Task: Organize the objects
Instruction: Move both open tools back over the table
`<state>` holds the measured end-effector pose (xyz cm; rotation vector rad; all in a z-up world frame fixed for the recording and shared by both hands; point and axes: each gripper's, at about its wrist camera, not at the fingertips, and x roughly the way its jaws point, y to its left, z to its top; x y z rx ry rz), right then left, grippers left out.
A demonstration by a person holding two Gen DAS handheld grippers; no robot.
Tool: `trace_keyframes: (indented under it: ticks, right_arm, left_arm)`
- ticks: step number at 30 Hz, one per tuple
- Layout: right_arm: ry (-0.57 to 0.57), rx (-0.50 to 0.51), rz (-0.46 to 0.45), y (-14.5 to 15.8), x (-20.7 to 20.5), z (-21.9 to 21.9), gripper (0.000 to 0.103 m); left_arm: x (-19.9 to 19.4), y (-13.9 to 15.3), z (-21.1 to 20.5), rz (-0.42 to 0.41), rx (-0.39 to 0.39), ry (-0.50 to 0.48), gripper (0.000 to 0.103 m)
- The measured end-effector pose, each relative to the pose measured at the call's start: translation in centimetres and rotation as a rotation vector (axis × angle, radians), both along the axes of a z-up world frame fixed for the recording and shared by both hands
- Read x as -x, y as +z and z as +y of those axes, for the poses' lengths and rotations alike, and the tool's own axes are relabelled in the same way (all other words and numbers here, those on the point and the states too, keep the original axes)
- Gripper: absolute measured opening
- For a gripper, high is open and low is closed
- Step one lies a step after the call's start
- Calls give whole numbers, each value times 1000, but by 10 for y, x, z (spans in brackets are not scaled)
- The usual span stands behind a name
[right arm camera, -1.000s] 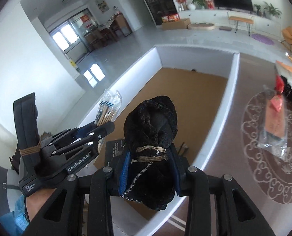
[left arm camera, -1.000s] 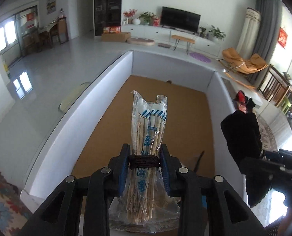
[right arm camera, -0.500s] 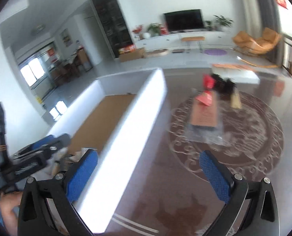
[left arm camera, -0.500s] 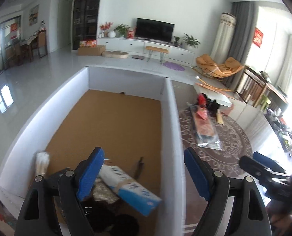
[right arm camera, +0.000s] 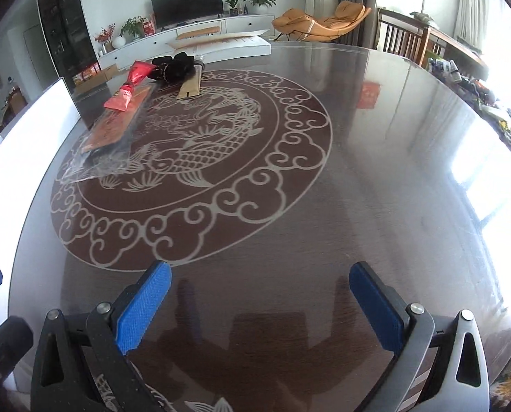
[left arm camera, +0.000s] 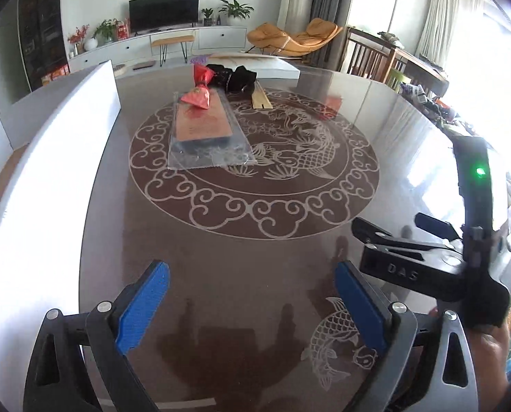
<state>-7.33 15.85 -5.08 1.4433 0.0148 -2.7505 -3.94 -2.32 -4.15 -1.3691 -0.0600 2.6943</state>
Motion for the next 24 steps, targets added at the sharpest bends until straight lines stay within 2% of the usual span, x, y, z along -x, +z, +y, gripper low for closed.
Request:
trace_keyframes:
  ticks: [2, 6, 10, 13, 24]
  right_arm:
    - [5, -36, 4, -5, -1, 1, 103]
    - [9, -39, 14, -8, 1, -1, 103]
    - [32, -57, 27, -7, -3, -7, 103]
    - [27, -22, 12, -9, 0, -3, 103]
    - [22, -24, 14, -9, 0, -4, 103]
  left_arm:
    - [6, -12, -2, -10, 30, 18, 98]
    - [18, -29, -4, -33, 79, 35, 98]
    - [20, -36, -5, -41, 81, 52, 98]
    - [22, -38, -3, -42, 95, 50, 98]
    - [24, -40, 0, -19, 99, 45, 100]
